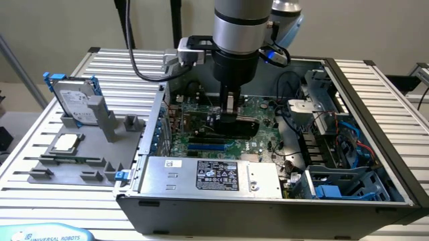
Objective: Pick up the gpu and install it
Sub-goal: 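Insert the gpu into the slot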
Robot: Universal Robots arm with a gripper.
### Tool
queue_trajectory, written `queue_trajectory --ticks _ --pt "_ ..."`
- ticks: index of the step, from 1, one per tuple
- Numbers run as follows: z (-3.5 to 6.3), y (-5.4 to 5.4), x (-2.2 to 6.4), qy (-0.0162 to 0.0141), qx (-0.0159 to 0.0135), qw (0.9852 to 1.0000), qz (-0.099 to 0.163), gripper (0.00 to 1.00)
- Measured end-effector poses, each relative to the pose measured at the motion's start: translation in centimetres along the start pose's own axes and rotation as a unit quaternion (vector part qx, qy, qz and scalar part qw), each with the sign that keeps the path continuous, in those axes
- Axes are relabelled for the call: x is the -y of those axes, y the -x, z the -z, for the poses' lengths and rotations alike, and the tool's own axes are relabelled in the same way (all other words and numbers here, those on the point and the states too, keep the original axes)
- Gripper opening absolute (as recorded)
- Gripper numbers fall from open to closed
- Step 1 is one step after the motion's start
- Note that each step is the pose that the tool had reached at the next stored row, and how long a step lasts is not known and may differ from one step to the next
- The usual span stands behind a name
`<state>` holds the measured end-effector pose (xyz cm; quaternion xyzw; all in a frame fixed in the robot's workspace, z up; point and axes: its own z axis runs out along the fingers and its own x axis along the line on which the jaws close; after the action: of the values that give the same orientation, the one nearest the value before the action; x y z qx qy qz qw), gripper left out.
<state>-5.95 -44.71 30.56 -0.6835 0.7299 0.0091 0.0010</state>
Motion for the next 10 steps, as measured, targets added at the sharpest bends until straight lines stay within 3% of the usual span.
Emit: queue_trajectory --ticks 5,10 --pt "-0.92 -0.3 -1.72 0.0001 0.0005 1.0000 0.001 0.27" --pt "-1.83 -0.4 -2.10 -0.0001 0.0011 1.0000 0.001 0.27"
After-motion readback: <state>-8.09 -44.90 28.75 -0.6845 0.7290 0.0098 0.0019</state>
